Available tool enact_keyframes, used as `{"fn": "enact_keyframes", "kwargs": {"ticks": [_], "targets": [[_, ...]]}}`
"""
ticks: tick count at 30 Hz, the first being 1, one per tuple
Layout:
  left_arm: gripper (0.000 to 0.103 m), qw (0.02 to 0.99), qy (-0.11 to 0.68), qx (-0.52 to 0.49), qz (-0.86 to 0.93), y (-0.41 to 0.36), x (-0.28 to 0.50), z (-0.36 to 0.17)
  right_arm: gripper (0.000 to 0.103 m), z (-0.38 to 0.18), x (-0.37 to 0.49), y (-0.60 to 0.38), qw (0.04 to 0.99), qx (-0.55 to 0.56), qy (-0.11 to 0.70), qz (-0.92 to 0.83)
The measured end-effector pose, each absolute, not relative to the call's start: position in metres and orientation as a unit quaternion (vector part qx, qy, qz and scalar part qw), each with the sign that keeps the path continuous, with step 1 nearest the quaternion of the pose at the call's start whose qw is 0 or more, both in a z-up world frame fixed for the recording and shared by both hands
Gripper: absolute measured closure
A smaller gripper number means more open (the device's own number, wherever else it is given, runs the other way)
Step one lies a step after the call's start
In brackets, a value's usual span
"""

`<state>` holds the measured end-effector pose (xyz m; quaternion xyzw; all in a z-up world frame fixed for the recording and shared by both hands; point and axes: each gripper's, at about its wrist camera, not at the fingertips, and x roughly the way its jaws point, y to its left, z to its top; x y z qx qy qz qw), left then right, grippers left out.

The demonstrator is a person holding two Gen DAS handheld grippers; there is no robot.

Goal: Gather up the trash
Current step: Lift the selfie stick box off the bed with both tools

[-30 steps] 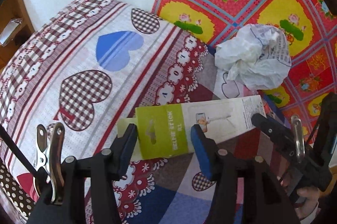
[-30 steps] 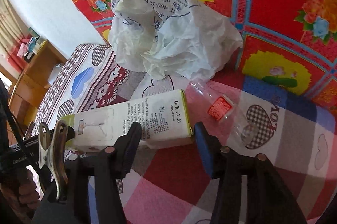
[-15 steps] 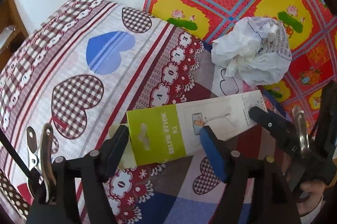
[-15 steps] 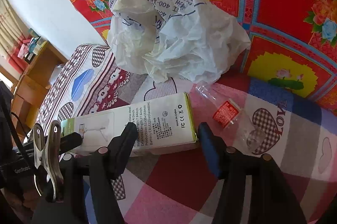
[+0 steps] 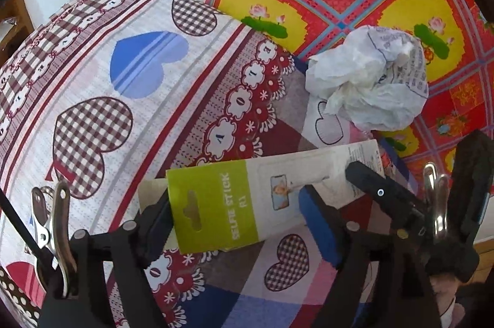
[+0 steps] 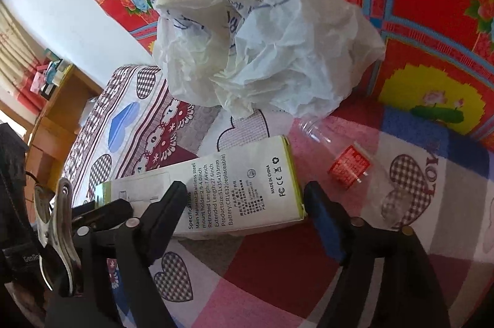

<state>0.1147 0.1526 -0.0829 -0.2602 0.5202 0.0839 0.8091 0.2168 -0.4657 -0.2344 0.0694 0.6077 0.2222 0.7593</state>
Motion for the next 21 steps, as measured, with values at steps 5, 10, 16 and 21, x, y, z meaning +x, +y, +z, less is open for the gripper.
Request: {"fn": "enact_keyframes", "kwargs": {"ticks": [5,10,16,21], "targets": [[0.02,0.813,0.521,-0.246,0.08,0.147,0.118,-0.083,0.023,-0.234,0.213,-0.466,0.757,0.077,0.611,0.218],[0.02,0.814,0.527,-0.234,0.072,0.142,0.114,-0.08,0.023,-0.231,0.205,-0.472,0.755,0.087,0.616,0.205],[0.022,0.818,0.531,-0.212,0.063,0.135,0.109,-0.074,0.027,-0.223,0.192,-0.482,0.762,0.091,0.612,0.193],[0.024,0.817,0.54,-0.198,0.049,0.122,0.106,-0.068,0.028,-0.214,0.178,-0.493,0.769,0.094,0.606,0.178]]}}
